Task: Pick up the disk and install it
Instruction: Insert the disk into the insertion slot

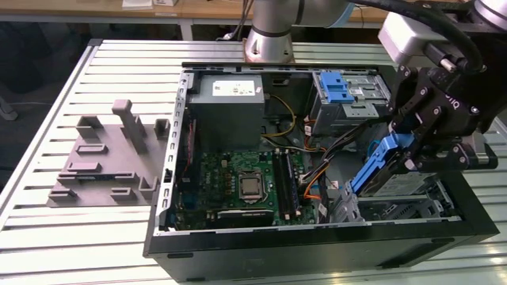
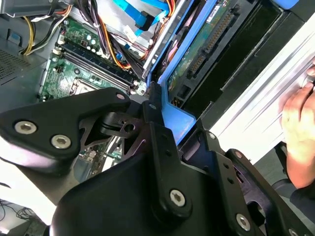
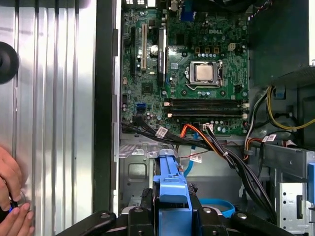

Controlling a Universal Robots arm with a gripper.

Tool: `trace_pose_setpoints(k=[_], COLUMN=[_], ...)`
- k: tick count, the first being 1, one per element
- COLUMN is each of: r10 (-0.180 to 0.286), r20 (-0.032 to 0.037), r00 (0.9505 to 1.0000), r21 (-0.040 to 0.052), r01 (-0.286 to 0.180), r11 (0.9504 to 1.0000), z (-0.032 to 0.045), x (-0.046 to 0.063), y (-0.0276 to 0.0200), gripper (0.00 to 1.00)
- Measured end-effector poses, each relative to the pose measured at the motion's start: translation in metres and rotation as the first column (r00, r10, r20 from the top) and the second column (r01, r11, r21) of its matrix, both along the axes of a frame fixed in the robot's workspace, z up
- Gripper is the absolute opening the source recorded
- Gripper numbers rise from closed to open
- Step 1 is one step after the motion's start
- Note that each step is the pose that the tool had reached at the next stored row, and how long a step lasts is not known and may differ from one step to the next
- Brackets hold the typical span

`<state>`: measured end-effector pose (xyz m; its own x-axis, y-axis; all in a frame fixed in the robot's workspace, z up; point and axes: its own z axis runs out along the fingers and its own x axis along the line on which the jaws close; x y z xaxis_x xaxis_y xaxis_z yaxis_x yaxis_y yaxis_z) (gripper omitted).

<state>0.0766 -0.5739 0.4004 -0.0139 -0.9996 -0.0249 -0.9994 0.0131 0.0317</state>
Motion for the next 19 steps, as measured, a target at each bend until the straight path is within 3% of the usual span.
trace_pose_setpoints(k=[3, 5, 11, 16, 18, 19], r10=[0.0, 0.0, 0.0, 0.0, 0.0, 0.0], r20=[0.0, 0.0001, 0.0, 0.0, 0.0, 0.0001], r00=[1.0, 1.0, 1.0, 1.0, 1.0, 1.0], r21=[-0.0002, -0.0002, -0.0001, -0.0001, 0.0, 0.0001], r01=[0.0, 0.0, 0.0, 0.0, 0.0, 0.0], r11=[1.0, 1.0, 1.0, 1.0, 1.0, 1.0], z=[-0.0032, -0.005, -0.0096, -0.0122, -0.0134, -0.0144], x=[0.0, 0.0, 0.0, 0.0, 0.0, 0.0], y=[0.0, 0.0, 0.0, 0.0, 0.0, 0.0], gripper=[0.38, 0.5, 0.49, 0.24, 0.24, 0.13])
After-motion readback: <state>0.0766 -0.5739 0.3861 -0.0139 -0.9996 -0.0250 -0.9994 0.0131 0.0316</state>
